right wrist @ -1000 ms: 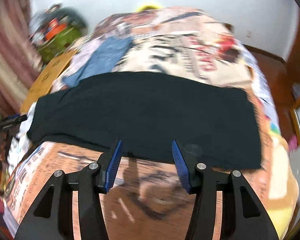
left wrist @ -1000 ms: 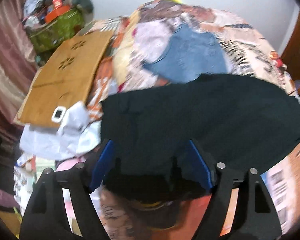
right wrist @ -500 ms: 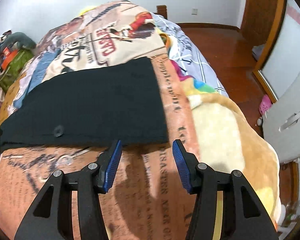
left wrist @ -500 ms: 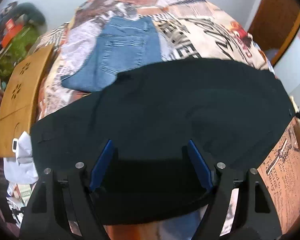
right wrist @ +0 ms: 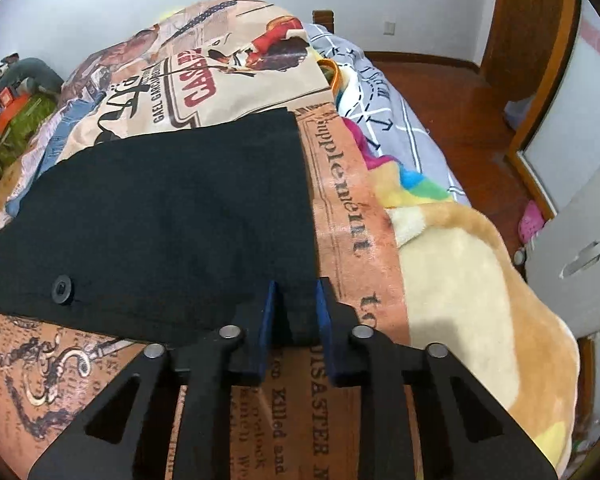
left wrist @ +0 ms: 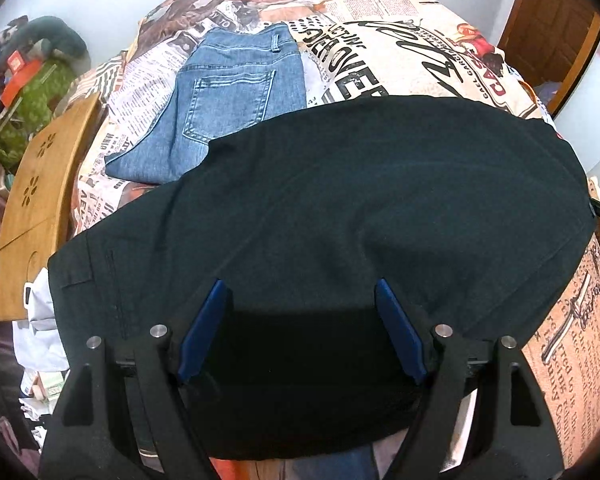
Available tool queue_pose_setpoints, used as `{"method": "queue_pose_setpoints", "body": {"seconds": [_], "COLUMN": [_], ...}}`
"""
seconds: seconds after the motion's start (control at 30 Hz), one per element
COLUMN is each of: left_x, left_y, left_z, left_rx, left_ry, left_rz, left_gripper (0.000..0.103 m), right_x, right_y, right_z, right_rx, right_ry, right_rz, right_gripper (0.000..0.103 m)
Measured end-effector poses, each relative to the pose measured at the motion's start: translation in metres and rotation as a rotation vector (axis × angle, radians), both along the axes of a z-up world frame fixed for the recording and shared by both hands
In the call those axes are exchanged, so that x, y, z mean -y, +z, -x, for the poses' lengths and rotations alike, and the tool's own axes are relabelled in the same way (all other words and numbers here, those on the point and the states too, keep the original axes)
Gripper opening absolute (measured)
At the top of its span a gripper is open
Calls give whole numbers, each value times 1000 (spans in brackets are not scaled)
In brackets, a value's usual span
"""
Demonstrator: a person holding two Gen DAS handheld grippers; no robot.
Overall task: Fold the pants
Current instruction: 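Grasp the black trousers' edge near the button with the right gripper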
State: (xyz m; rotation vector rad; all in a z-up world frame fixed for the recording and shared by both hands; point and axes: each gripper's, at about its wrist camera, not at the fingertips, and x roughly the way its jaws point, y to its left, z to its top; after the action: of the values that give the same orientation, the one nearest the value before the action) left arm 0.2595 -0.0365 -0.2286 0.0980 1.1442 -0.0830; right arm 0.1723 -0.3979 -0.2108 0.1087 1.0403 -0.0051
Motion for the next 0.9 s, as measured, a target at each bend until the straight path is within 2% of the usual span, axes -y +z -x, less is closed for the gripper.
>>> {"method": "queue_pose_setpoints", "body": {"seconds": [0.27,0.33,0.4,0.5,0.57,0.73,0.9], "left_x": [5,7,11,22,31,62,94], "left_y": [4,7,12,24,30,31,18], "left_z": [4,3,2,-1,-4,-15,-20], "left_rx": [16,20,28,55,72,63,31], "left_ry": [-6,-8,-14,-33,-52,-122,-198], "left_rz": [-44,-49,-23,4,11,30,-2], "left_gripper": [77,77,77,77,77,77,77], "right_x": [16,17,16,12,10,9,6], "right_y": [15,22,31,44,46,27,5], "right_z": [5,11,19,32,36,37,31], "right_rx": [18,27,47,96,103,57,19], "right_ry": [-65,-65,-64,-56,-59,-90,-120], "right_rz": [-34,-68,-103,-131,-174,-369,-425], "right_gripper": [10,20,47,61,66,69,69]}}
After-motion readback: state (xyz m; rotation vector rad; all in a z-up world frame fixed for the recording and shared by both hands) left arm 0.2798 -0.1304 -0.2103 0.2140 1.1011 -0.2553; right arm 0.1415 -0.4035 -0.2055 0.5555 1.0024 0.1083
